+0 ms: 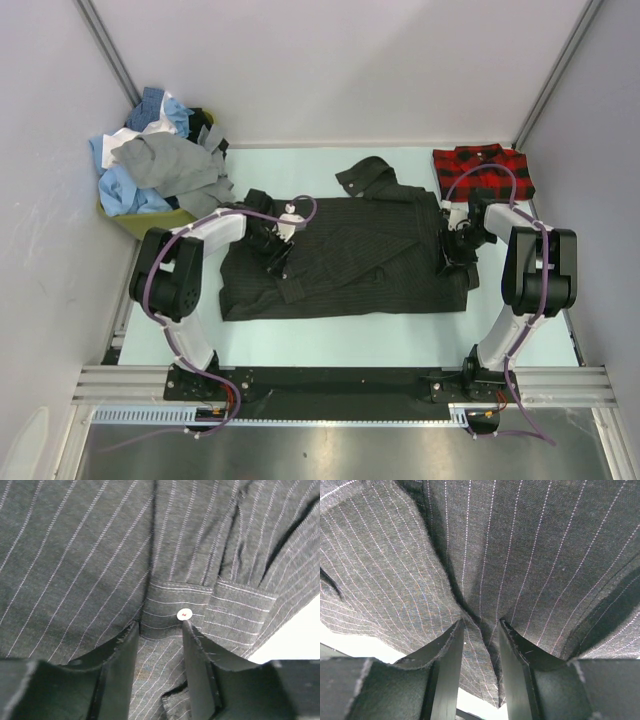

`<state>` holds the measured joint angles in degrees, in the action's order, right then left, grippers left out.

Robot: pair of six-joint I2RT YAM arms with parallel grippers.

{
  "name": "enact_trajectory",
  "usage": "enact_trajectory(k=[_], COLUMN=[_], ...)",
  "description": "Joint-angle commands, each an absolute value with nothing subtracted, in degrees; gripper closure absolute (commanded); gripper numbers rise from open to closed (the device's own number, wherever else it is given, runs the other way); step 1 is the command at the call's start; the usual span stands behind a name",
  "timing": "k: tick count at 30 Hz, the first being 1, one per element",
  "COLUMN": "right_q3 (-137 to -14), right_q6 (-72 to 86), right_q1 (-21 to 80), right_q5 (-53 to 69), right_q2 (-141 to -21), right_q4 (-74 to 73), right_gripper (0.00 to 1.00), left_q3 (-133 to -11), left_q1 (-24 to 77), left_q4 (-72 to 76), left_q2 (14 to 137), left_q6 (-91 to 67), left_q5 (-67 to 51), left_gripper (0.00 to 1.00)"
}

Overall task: Fold and stack the long sleeve shirts
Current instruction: Fold the shirt

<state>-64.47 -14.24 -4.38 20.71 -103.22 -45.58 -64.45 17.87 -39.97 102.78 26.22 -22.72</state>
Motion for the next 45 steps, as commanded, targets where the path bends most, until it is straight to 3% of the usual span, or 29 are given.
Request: enact_trajectory(k=[1, 5, 7, 16, 24, 28, 29, 35, 45], right_q3=[-64.4, -64.8, -65.0, -66.4, -66.5, -67.8, -68.0, -68.0, -66.4], right_q6=[-16.1, -16.3, -16.2, -17.7, -19.1, -19.6, -19.7, -19.3, -17.7], right_q1=[-4.7, -5.2, -5.6, -6.7, -8.3, -8.3, -8.2, -6.2, -4.0], right_q5=[17.8, 16.8, 16.7, 18.5, 18.5, 20.4, 21.1, 24.3, 24.6], right_q2=[-105.0, -105.8, -106.1, -102.8, -101.2, -100.3, -99.8, -97.7, -97.9], right_q4=[-45.1, -45.1, -45.0, -48.2, -49.9, -51.6, -51.9, -52.5, -51.2], right_gripper=[0.61, 0.61, 0.61, 0.61, 0.61, 0.61, 0.61, 0.61, 0.6], left_q3=[-64.5, -66.7, -67.1, -69.9, -75.1, -77.2, -76.1, -66.3, -53.5], left_q1=[18.0, 18.0, 18.0, 16.2, 16.4, 15.8, 14.6, 7.6, 7.5], left_q4=[-39.2, -43.5, -46.7, -53.2, -50.6, -57.2, -60.5, -66.4, -53.9], left_q2=[103.1, 100.8, 99.4, 97.8, 102.6, 100.5, 98.6, 95.9, 94.3], left_q6=[24.1, 25.8, 27.2, 34.6, 37.0, 42.3, 43.8, 46.4, 43.7], left_q5=[-21.5, -21.7, -20.9, -14.2, -9.5, -18.4, -20.3, -25.8, -19.4], left_gripper=[0.6, 0.92, 1.0, 1.0, 0.92, 0.51, 0.48, 0.5, 0.43])
